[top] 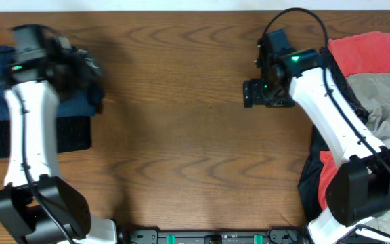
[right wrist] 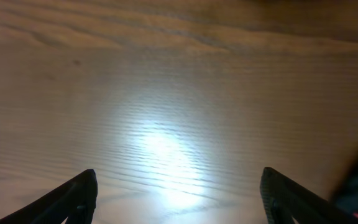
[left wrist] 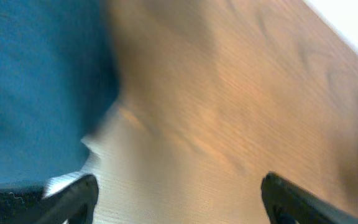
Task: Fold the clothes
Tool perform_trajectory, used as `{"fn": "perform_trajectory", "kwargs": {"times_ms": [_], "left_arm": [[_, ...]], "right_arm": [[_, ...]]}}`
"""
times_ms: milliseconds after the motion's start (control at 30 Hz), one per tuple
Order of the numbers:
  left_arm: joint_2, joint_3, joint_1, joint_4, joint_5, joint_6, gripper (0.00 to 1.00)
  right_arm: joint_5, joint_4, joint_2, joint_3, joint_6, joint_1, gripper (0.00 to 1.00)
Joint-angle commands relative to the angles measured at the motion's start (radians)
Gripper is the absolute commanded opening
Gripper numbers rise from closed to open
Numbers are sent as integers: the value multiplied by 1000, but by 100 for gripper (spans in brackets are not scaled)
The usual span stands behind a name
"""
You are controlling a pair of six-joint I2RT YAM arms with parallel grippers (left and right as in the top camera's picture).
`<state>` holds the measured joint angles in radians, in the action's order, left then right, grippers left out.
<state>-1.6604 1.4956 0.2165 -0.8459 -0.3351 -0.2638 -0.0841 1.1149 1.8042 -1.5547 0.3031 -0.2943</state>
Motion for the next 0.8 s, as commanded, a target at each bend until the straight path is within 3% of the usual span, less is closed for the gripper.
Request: {"fn": "perform_trajectory", "kwargs": {"times_ms": [0, 167, 267, 433, 567, 767], "left_arm": [[1, -3, -110, -82, -14, 108, 88], [0, -3, -239, -290, 87, 137, 100], [0, -3, -278, -420, 181, 135, 98], [18, -4, -283, -561, 198, 133, 98], [100, -43, -283, -576, 198, 134, 98], [384, -221, -283, -455, 198, 133, 98]], "right_arm": [[-131, 2, 2, -2, 6, 60, 83], [-134, 77, 2, -2, -30, 142, 86], [-158, 126, 2, -2, -51, 198, 88], [-190, 204, -11, -1, -96, 256, 88], [-117, 224, -69, 7, -95, 262, 87], [-76, 108, -304, 130, -95, 261, 91]]}}
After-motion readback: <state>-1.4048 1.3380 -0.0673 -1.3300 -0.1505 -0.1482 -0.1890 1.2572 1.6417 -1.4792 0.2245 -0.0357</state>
